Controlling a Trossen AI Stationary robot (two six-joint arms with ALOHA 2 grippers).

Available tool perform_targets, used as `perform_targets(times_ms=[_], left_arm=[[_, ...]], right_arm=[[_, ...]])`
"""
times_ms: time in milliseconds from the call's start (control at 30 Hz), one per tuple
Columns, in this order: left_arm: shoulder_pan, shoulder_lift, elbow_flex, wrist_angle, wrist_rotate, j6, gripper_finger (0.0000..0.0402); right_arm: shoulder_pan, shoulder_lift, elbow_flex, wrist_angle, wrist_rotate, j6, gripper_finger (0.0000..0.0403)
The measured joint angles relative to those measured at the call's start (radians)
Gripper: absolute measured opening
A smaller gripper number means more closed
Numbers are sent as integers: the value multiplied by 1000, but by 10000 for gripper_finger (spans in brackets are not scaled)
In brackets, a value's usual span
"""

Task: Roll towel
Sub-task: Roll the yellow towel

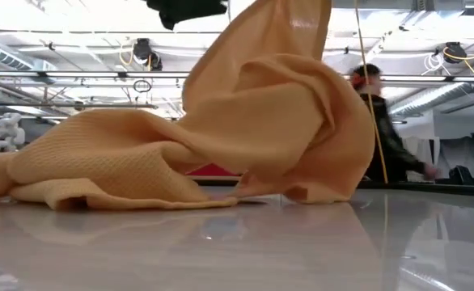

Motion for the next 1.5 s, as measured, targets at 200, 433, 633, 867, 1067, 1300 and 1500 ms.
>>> perform_targets(times_ms=[200,433,633,867,1067,1300,1500], left_arm=[[-3,0,0,-27,51,13,176],[-42,34,0,0,95,-71,182],[-93,169,0,205,39,-64,227],[-148,321,6,373,-202,39,300],[-135,425,22,372,-286,-17,306],[-125,444,25,373,-431,92,167],[-127,340,25,373,-552,313,15]], right_arm=[[0,-49,0,38,2,-66,0],[-1,-91,0,56,23,-96,0],[-7,-110,0,121,59,-177,0],[-44,-116,0,125,87,-203,0],[-68,-116,0,127,103,-204,0],[-68,-116,0,131,102,-197,0],[-43,-116,0,62,101,-141,0]])
